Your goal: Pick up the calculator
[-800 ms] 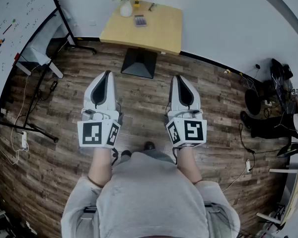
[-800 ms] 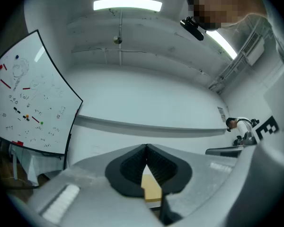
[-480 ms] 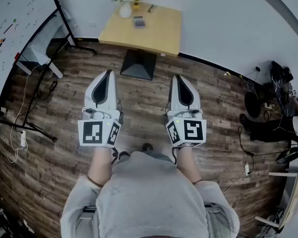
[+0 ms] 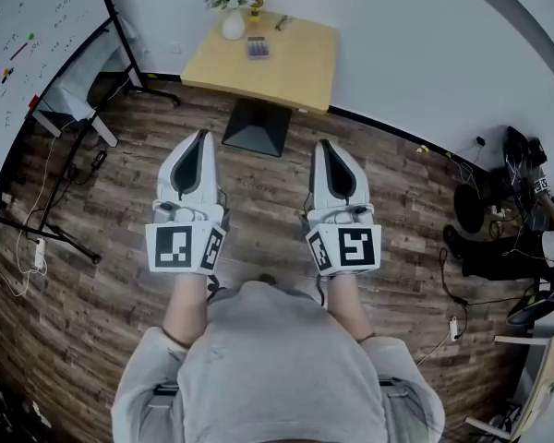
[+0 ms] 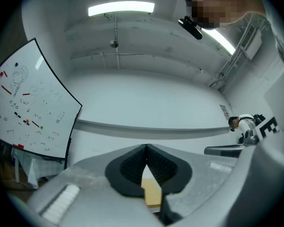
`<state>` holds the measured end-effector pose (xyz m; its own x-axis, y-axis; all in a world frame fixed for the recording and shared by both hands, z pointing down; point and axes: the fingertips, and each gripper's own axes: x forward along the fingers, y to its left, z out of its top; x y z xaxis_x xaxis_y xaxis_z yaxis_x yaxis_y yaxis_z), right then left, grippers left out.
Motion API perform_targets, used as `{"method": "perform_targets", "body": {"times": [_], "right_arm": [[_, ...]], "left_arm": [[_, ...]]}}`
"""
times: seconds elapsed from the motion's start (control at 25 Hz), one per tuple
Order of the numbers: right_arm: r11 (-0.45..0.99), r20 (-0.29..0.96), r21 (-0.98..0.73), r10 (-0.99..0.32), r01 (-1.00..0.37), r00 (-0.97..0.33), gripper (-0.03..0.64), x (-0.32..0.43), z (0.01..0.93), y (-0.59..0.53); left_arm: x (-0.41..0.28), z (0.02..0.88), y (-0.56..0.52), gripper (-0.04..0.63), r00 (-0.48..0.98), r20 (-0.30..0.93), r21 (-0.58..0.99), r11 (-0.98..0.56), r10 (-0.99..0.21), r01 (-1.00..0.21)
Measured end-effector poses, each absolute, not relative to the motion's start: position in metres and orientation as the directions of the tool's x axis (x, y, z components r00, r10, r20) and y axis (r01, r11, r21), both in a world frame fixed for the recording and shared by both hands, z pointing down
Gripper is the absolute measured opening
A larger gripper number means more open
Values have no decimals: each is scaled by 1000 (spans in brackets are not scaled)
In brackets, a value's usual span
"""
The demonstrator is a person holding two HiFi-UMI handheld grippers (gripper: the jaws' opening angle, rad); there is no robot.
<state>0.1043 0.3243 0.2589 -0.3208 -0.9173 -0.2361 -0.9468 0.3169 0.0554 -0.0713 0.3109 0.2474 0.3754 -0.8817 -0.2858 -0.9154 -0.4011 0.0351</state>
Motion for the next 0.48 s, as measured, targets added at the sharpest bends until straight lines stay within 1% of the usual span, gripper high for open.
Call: {"method": "perform_targets", "body": {"times": [0.2, 0.48], "right_arm": [[334, -208, 12, -921, -943, -329, 0, 119, 268, 318], [326, -201, 5, -926, -945, -321, 0, 130, 272, 305]], "left_arm": [[-63, 250, 316, 5, 356, -289, 57, -388, -889, -920], [-48, 252, 305, 5, 367, -268, 40, -390, -891, -920]]}}
